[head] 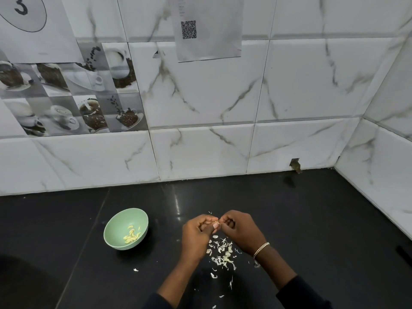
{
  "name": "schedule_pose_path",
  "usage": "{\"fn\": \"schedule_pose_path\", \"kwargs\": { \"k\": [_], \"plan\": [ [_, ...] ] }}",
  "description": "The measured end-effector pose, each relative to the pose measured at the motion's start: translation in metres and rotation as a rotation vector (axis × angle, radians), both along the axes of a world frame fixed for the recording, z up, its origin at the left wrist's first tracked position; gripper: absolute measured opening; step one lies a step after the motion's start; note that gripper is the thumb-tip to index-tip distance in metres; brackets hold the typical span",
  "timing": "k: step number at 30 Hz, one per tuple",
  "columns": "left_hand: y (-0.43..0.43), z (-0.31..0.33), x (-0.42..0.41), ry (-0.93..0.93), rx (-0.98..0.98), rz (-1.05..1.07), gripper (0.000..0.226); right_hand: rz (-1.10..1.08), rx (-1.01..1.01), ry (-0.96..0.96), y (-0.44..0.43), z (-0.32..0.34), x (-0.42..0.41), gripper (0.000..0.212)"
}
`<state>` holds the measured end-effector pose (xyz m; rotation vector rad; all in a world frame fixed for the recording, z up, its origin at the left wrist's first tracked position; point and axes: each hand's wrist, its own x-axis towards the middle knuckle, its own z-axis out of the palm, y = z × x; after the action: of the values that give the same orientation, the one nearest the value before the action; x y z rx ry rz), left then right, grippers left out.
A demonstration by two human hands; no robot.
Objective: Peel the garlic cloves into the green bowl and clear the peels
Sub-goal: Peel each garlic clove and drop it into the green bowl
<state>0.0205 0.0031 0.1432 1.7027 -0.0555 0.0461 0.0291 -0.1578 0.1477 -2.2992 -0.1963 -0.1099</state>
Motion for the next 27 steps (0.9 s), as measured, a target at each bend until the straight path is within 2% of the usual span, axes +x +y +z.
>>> {"fn": "schedule_pose_path", "kwargs": {
  "k": [7, 15, 24, 27],
  "plan": [
    [-0.002, 0.002, 0.001, 0.004, -0.080, -0.019, 0.013, -0.030, -0.045, -0.042, 0.003, -0.010, 0.005, 0.014],
    [-0.004, 0.001, 0.005, 0.024, -0.177, -0.032, 0.009, -0.076, 0.074, -0.075, 0.004, -0.007, 0.003, 0.012],
    [-0.003, -0.002, 0.010, 0.112, -0.303, 0.021, 0.011, -0.086, 0.230, -0.051, 0.006, -0.003, 0.000, 0.008],
    [-0.001, -0.004, 0.011, 0.150, -0.354, 0.030, 0.016, -0.067, 0.225, -0.058, 0.007, -0.002, -0.001, 0.005]
  ]
}}
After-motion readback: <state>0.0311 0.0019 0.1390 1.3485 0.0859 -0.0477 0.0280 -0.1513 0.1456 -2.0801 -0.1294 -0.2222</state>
